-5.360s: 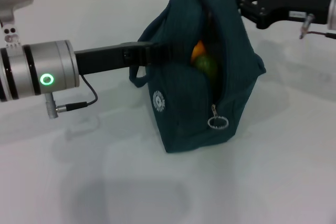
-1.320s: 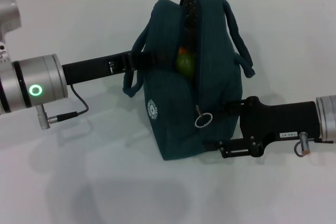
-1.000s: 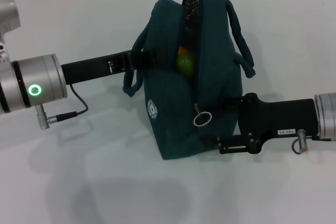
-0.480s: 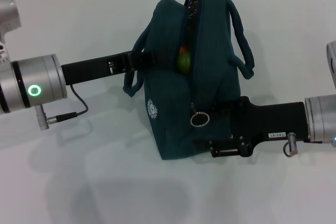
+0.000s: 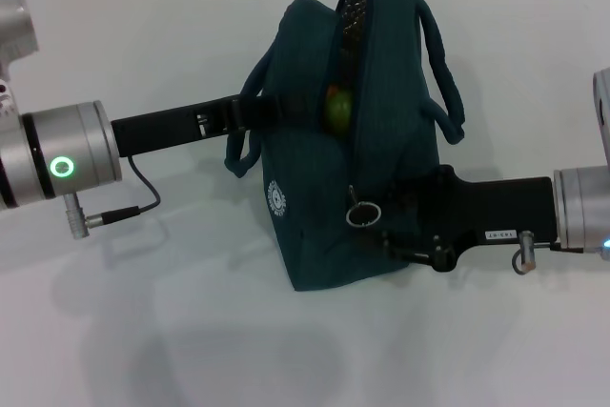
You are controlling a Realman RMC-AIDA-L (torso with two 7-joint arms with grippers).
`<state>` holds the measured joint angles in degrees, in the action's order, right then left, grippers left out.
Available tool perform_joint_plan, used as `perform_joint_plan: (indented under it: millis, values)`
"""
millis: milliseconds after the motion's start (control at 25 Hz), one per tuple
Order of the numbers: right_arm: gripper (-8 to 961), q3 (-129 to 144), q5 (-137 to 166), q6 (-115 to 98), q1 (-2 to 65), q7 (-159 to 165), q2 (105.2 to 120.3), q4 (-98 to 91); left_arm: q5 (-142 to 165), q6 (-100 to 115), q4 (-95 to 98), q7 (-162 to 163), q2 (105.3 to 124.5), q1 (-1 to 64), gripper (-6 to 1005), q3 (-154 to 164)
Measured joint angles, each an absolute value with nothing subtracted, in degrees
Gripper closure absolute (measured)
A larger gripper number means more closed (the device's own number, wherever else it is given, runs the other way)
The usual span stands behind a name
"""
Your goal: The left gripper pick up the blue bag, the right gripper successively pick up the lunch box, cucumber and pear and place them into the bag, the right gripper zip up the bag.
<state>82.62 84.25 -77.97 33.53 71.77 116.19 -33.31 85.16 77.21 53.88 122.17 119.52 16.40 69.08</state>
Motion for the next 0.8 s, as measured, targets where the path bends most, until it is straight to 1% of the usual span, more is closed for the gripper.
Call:
perform_joint_plan:
  millis: [440, 680, 800]
  values:
    - [851, 86.8, 81.4, -74.2, 33.7, 71.4, 116.19, -33.8, 85.2, 77.5, 53.9, 122.2, 119.46, 16.6, 949, 69.1]
    - [941, 86.9, 81.4, -74.1, 33.8, 71.3, 116.19, -34.0, 85.1, 77.6, 53.9, 121.3, 119.36, 16.3, 949, 69.0]
    - [941, 86.6, 81.3, -74.4, 33.5, 71.1, 116.15, -34.1, 85.2, 78.5, 53.8, 119.6, 119.35, 16.1, 949, 68.5]
